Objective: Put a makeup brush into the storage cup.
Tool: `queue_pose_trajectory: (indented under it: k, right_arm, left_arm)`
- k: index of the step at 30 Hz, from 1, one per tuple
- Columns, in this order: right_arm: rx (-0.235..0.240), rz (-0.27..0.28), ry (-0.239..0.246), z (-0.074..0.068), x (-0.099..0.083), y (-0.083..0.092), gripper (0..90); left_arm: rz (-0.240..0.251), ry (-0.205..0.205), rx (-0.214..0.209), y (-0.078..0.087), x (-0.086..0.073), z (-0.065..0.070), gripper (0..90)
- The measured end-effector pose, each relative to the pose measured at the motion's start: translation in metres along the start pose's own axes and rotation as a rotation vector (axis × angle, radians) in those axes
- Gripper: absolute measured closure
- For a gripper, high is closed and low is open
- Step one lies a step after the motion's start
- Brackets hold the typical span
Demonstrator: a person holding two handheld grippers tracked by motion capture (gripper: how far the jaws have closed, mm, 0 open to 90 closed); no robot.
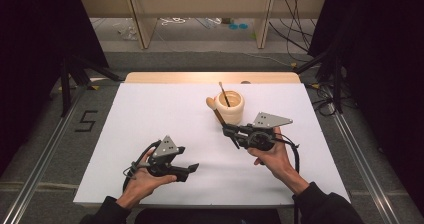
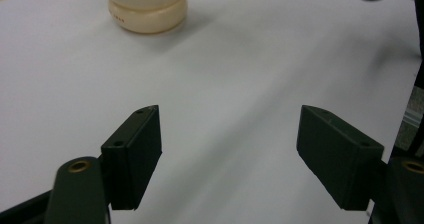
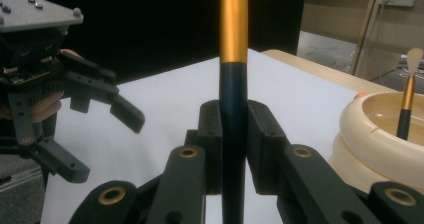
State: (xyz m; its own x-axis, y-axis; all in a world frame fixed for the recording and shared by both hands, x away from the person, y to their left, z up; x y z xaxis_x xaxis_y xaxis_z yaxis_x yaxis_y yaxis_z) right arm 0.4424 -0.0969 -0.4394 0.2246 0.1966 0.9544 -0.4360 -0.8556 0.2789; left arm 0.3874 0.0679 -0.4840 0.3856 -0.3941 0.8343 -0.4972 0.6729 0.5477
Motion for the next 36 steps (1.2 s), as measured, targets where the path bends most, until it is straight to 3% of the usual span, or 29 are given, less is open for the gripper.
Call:
queue_pose_trajectory:
  k: [2, 5, 7, 13, 17, 22, 26, 28, 30, 36]
  right_arm:
    - [0.015, 0.016, -0.009, -0.002, 0.001, -0.002, 78.5]
    - [0.010, 0.027, 0.018, -0.003, 0.001, -0.004, 78.5]
    - [0.027, 0.011, -0.001, -0.006, -0.001, -0.004, 78.6]
    - [0.021, 0.009, 0.008, -0.007, -0.002, -0.005, 78.5]
    - [0.010, 0.026, 0.025, -0.005, 0.000, -0.005, 78.5]
    - [0.032, 0.030, -0.012, -0.009, 0.000, -0.006, 78.5]
    - [0.027, 0.054, 0.001, -0.009, 0.002, -0.009, 78.5]
    - [0.048, 0.059, -0.032, -0.013, 0.003, -0.010, 78.6]
    - [0.052, 0.065, -0.039, -0.014, 0.004, -0.010, 78.5]
    - [0.067, 0.083, -0.051, -0.018, 0.005, -0.012, 78.5]
  left_arm:
    - [0.027, 0.023, 0.008, 0.001, 0.009, -0.001, 25.8]
    - [0.049, 0.016, 0.009, 0.002, 0.020, -0.002, 26.2]
    - [0.066, 0.021, 0.012, 0.003, 0.029, -0.002, 26.2]
    - [0.095, 0.018, 0.007, 0.004, 0.046, -0.001, 26.7]
    - [0.095, 0.012, 0.003, 0.002, 0.047, -0.001, 26.7]
    - [0.078, 0.003, -0.015, -0.008, 0.043, 0.006, 27.3]
    - [0.067, 0.023, -0.043, -0.017, 0.041, 0.013, 29.2]
    - [0.071, 0.032, -0.057, -0.023, 0.041, 0.017, 30.0]
    - [0.077, 0.050, -0.074, -0.027, 0.041, 0.020, 31.5]
    - [0.090, 0.052, -0.088, -0.035, 0.043, 0.026, 34.7]
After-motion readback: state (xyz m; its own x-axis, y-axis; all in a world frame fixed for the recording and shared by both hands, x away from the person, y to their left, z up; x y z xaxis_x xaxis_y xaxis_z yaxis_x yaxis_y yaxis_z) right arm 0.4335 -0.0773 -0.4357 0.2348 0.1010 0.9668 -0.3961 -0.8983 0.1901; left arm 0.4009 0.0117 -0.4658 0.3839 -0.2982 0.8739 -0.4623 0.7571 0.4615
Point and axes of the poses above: each handheld gripper's, and its own axes: y roughly backward along the jaws, x roughly out of its top, z roughly to its right, the point moved 9 cm from there along -y, roughly forward along the jaws, and after that the axes turned 1 degree about -y, right-handed, at the moved point
